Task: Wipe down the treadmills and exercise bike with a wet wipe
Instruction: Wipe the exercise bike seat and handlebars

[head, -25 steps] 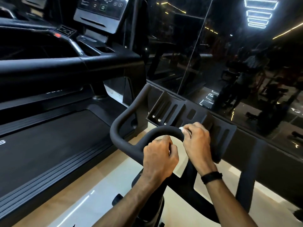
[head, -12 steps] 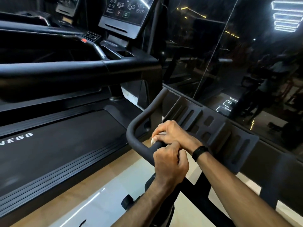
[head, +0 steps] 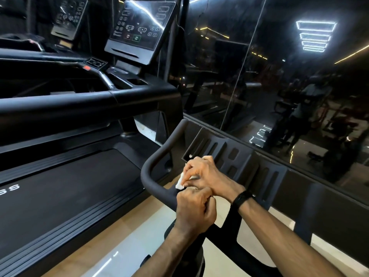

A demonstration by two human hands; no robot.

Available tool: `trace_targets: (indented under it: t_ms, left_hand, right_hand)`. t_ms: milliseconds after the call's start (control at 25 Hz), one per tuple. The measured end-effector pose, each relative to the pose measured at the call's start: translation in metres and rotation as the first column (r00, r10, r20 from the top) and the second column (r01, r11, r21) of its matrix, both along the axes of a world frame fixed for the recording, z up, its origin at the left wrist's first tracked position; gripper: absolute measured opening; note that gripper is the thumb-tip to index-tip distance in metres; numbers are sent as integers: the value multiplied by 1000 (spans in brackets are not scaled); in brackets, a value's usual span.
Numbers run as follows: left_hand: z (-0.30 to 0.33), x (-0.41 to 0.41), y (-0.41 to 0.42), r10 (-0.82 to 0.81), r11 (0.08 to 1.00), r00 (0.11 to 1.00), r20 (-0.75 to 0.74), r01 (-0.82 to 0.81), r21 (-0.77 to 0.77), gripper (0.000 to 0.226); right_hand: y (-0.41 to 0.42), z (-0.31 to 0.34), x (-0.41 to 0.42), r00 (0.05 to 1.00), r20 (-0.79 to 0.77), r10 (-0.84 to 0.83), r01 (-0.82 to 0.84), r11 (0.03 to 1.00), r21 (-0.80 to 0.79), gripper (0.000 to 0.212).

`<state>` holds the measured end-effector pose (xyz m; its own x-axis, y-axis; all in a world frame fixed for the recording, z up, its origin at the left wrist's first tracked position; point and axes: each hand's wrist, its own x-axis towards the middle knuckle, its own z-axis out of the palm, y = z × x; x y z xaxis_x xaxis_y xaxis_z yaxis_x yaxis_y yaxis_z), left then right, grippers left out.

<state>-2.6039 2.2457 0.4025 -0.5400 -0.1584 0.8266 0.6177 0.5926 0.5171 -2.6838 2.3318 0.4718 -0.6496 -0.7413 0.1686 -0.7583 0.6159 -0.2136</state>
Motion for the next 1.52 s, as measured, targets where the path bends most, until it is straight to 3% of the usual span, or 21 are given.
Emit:
trace_targets:
  t_ms: [120,280,480,840,1000,1120,1200,1240,1320,1400,1520]
  left_hand:
    - [6,0,0,62,998,992,111,-64,17,21]
    - [8,-1,0,81,997,976,201,-82,-4,23]
    - [9,1,0,54,998,960,275,-62,19,31]
    - [6,-2,-1,-2,995,949,315,-30,95,33]
    - [9,-1,-2,-86,965,936,342,-6,261,26]
    - [10,-3,-11,-228,914,940,254,116,390,25]
    - [11,-10,-31,-212,937,962,170,151,313,23]
    - [14,-16,-44,-174,957,972,159,129,260,22]
    - [18,-33,-71,-57,982,969,242,11,186,20]
    - [12,-47,-93,-8,989,911,411,-54,138,24]
    - [-4,-56,-103,-36,994,817,576,-31,105,30]
  right_hand:
    - [21,2,4,986,-165,-36,45,998,53,12]
    - [48,-5,24,905,-344,-250,268,963,5,16]
    - [57,-6,55,818,-359,-450,492,870,30,10]
    - [48,-19,134,769,-188,-611,613,788,-55,22]
    - [29,-33,160,744,-106,-660,652,751,-105,17]
    - [35,-31,164,741,140,-656,663,684,-304,7]
    - [45,-29,168,734,347,-583,673,558,-486,17]
    - [47,-28,170,737,357,-573,666,526,-529,18]
    - [44,-34,168,733,247,-634,663,586,-465,11]
    - [30,-43,167,760,61,-647,630,712,-310,18]
    - [9,-36,156,742,-14,-670,651,725,-223,25]
